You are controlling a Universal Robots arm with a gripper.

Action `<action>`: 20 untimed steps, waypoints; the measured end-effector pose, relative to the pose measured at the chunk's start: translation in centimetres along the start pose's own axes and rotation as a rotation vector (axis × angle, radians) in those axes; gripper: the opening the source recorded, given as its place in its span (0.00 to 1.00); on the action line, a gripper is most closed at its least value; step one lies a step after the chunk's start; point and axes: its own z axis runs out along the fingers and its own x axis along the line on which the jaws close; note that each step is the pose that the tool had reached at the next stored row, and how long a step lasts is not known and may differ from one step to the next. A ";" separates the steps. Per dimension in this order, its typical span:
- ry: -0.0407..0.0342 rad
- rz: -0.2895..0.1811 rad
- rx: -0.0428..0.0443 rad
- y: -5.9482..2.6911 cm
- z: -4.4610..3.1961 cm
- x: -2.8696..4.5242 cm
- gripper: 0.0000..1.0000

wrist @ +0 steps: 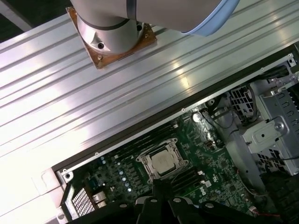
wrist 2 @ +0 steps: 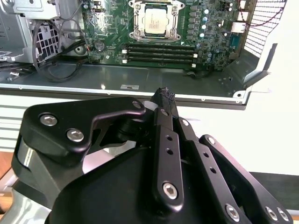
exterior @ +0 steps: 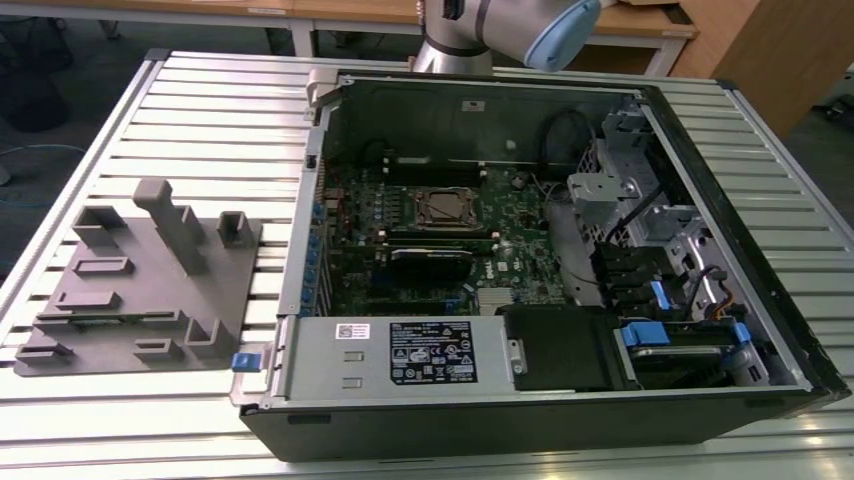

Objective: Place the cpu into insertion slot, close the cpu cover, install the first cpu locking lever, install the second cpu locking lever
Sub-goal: 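Install the first cpu locking lever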

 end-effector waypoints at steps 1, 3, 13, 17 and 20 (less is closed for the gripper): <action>0.0007 0.000 0.0004 0.00 0.00 0.00 0.11; 0.0020 0.000 0.0011 0.00 0.00 0.00 0.11; 0.0086 0.000 0.0047 0.00 0.00 0.00 0.11; 0.0118 0.000 0.0064 0.00 0.00 0.00 0.11; 0.0138 0.000 0.0074 0.00 0.00 0.00 0.11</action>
